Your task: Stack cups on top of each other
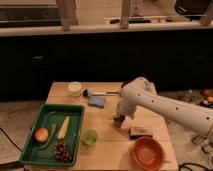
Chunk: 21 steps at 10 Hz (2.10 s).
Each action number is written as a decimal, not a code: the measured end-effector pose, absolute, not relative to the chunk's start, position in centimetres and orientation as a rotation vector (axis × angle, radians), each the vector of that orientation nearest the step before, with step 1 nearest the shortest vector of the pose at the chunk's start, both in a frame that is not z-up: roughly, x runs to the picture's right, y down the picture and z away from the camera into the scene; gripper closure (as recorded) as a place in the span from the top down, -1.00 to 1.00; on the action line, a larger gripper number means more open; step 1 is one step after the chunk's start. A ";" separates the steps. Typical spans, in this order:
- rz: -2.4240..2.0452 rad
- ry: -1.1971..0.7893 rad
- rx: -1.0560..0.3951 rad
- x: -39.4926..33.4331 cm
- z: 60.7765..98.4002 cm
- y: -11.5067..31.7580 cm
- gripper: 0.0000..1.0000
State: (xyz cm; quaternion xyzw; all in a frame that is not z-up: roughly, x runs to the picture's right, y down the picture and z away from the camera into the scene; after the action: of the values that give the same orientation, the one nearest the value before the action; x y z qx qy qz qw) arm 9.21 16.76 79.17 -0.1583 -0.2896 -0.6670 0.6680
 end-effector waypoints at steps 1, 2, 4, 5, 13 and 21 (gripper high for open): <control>-1.505 -0.656 -0.371 9.2 79.7 17.2 0.60; -1.506 -0.661 -0.377 8.9 80.0 17.4 0.60; -1.513 -0.667 -0.391 8.3 80.7 17.5 0.60; -1.515 -0.669 -0.400 8.2 80.9 17.6 0.60; -1.523 -0.642 -0.487 7.5 82.4 18.2 -0.61; -1.544 -0.624 -0.537 7.3 82.6 17.2 -1.00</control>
State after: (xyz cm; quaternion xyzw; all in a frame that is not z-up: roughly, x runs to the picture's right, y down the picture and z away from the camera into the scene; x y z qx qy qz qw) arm 7.31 17.20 82.58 -0.2358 -0.2735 -0.6770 0.6412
